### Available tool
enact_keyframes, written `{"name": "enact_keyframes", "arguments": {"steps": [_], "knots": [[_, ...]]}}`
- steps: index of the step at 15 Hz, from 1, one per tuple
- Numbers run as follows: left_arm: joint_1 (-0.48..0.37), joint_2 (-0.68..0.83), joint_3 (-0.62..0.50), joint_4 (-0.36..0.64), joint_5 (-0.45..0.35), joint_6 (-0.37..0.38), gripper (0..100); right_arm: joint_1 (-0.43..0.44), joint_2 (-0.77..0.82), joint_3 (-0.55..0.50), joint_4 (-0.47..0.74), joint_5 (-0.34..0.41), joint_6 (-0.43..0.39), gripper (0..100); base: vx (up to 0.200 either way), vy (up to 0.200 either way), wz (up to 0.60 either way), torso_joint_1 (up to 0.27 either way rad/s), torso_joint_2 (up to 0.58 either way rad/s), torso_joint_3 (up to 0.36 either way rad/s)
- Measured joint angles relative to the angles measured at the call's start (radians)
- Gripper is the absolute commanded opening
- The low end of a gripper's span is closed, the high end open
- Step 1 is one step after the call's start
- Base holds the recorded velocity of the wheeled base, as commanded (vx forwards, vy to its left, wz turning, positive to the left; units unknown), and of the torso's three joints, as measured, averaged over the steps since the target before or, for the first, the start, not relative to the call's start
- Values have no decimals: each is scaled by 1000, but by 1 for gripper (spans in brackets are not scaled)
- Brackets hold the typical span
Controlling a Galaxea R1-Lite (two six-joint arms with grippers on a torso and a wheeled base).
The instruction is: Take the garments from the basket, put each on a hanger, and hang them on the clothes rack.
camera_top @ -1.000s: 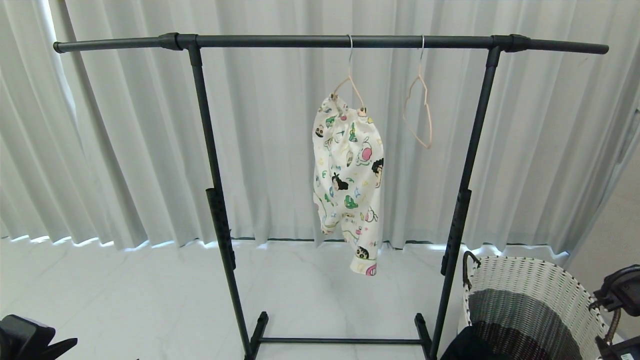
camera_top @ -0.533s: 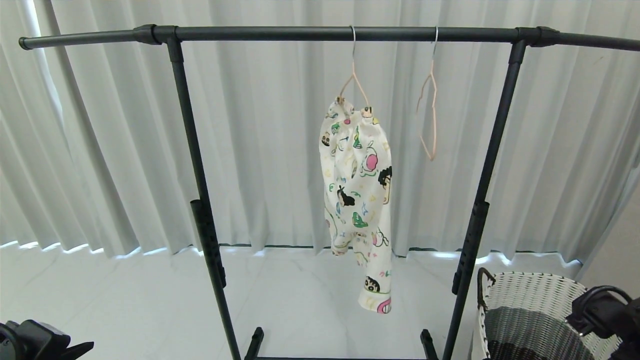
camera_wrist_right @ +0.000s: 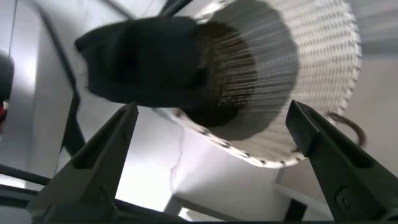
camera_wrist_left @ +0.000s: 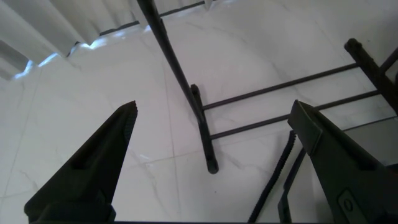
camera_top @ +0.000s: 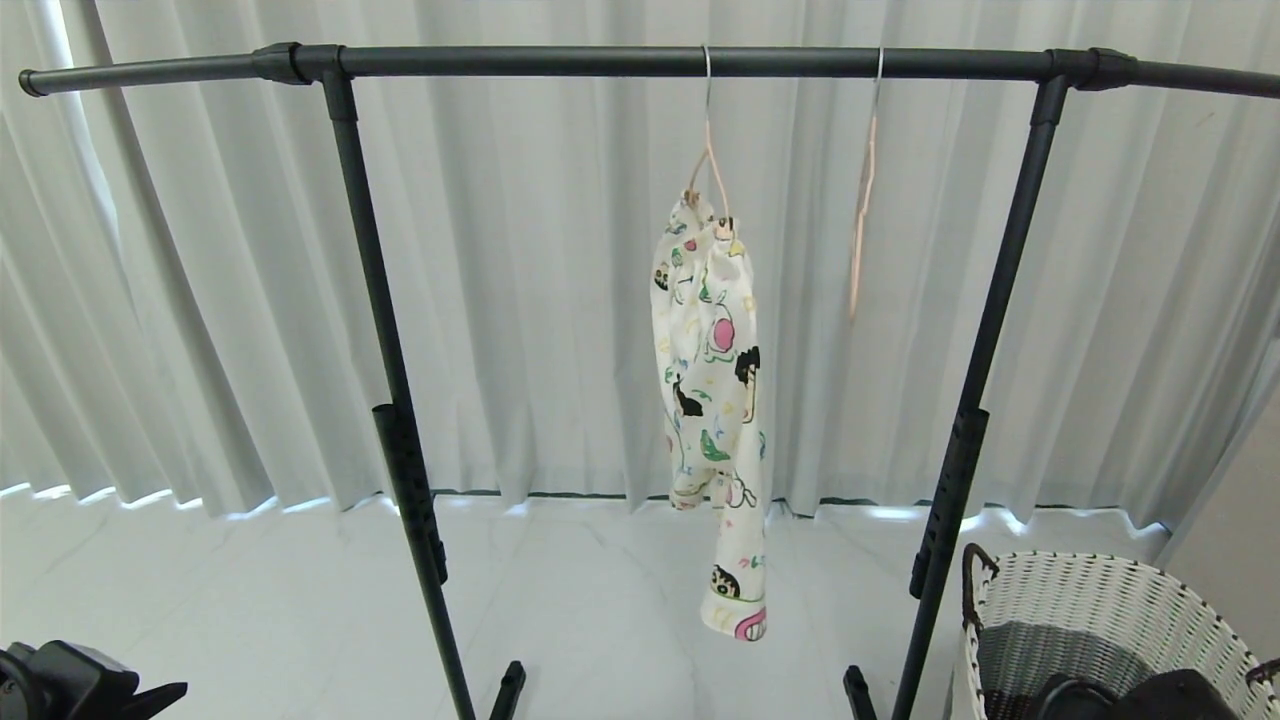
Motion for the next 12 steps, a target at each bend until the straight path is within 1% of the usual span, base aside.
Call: {"name": "enact_keyframes", "arguments": {"steps": [2,6,8,10,11,12], "knots": [[0,-9,0,0,0,0,100,37,154,-6,-105,1,40,100,0,0,0,0,0,0],[2,-53,0,15,3,-2,100,113,466,-55,-318,-40,166,100,0,0,0,0,0,0],[2,-83,0,61,2,1,100,131,547,-71,-335,-43,177,100,0,0,0,0,0,0],[2,-124,0,108,2,3,100,137,584,-78,-323,-44,177,100,0,0,0,0,0,0],[2,-149,0,132,2,3,100,137,594,-83,-289,-44,177,100,0,0,0,0,0,0],[2,-181,0,161,3,3,100,138,599,-99,-229,-45,177,100,0,0,0,0,0,0]]}}
